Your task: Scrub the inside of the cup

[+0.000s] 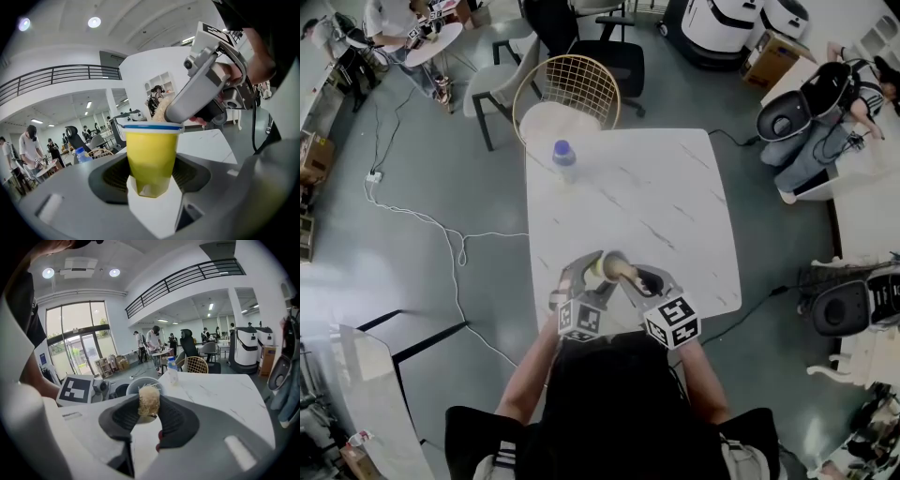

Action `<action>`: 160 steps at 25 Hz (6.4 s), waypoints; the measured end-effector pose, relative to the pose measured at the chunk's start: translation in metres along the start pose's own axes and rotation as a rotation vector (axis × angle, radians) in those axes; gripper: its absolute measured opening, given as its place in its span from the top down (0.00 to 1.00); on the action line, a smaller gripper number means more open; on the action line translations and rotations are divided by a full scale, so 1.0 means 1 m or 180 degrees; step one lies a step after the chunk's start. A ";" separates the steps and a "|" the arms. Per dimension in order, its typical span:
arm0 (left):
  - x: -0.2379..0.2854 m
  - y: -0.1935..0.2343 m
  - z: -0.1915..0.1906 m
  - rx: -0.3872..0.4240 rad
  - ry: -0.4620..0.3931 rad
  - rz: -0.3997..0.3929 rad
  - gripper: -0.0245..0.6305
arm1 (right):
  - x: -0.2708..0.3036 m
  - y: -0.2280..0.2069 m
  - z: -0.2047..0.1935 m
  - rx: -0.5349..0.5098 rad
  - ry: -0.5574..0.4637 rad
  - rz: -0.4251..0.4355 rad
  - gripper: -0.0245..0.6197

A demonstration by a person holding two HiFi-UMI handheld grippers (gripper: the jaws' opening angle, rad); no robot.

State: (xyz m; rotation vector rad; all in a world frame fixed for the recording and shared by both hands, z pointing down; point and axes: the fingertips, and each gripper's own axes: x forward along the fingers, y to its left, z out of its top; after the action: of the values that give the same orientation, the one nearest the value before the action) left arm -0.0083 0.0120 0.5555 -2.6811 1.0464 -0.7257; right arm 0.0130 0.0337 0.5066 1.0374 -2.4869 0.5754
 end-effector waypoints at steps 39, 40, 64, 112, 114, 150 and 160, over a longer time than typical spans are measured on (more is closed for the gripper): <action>0.140 0.048 -0.012 -0.1095 -0.0189 0.0044 0.54 | -0.011 -0.201 0.030 0.0414 -0.0716 -0.1119 0.79; 0.146 0.048 -0.015 -0.1102 -0.0167 0.0042 0.54 | -0.009 -0.206 0.028 0.0429 -0.0692 -0.1122 0.79; 0.251 0.064 -0.093 -0.1287 0.0373 0.0201 0.52 | 0.037 -0.273 -0.013 0.0673 -0.0282 -0.0951 0.79; 0.167 0.040 -0.105 -0.1361 0.0856 0.0223 0.51 | 0.006 -0.213 -0.010 0.0602 -0.0438 -0.0915 0.79; 0.157 0.044 -0.095 -0.1334 0.0780 0.0248 0.53 | 0.003 -0.206 -0.008 0.0585 -0.0464 -0.0922 0.79; -0.044 0.091 0.071 -0.0974 -0.0622 0.0727 0.95 | -0.077 -0.075 0.037 0.0028 -0.1090 -0.1198 0.79; -0.068 0.086 0.073 -0.0948 -0.0685 0.0753 0.95 | -0.089 -0.055 0.035 -0.0072 -0.1138 -0.1244 0.79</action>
State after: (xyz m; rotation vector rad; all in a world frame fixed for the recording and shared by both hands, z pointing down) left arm -0.0662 -0.0066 0.4385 -2.7216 1.4761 -0.2476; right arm 0.1053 0.0318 0.4455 1.6879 -2.4626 0.2572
